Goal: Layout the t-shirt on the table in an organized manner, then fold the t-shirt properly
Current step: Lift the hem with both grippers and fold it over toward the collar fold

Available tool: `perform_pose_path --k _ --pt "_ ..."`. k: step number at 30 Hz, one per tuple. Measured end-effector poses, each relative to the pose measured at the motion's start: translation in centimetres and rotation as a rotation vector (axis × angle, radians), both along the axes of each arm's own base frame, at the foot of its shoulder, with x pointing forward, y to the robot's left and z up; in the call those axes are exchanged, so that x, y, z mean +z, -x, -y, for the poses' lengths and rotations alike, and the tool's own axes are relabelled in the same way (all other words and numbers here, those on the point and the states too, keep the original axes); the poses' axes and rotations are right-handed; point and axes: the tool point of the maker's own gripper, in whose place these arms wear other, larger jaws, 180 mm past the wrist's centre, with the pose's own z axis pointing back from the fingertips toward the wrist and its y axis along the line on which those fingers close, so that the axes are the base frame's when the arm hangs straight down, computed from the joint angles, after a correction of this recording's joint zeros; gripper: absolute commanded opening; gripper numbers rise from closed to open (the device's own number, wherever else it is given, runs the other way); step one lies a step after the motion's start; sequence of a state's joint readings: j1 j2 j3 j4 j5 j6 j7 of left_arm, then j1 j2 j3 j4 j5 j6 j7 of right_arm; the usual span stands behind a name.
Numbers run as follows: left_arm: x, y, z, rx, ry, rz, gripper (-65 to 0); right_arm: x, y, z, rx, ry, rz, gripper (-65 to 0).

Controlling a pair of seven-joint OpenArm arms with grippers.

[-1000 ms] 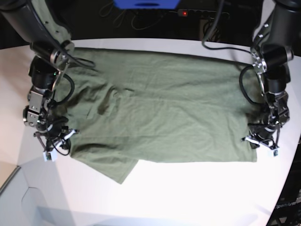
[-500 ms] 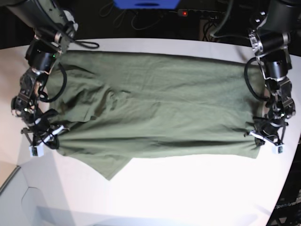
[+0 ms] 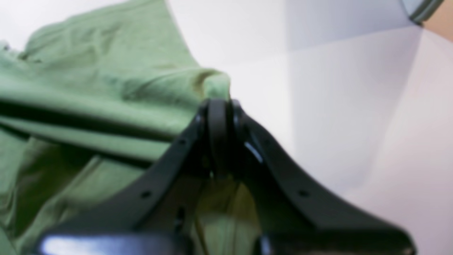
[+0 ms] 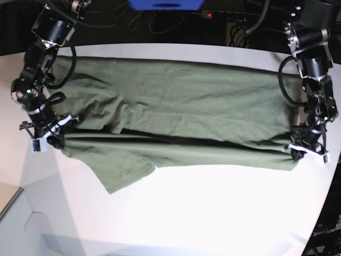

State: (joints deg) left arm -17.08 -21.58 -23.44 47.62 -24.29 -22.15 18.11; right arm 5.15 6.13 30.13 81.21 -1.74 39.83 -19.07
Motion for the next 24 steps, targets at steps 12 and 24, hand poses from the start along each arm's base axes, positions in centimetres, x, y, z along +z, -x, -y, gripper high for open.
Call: perform_pose_path --k 12,24 --pt "2.9 2.8 -0.7 0.003 -0.004 0.049 -64.6 1.5 0.6 1.5 -0.068 -0.036 0.061 -65.0" --pt "4.7 6.2 -0.6 -0.014 -0.074 0.036 -64.6 3.3 4.7 0.3 -0.004 -0.030 0.099 -65.0"
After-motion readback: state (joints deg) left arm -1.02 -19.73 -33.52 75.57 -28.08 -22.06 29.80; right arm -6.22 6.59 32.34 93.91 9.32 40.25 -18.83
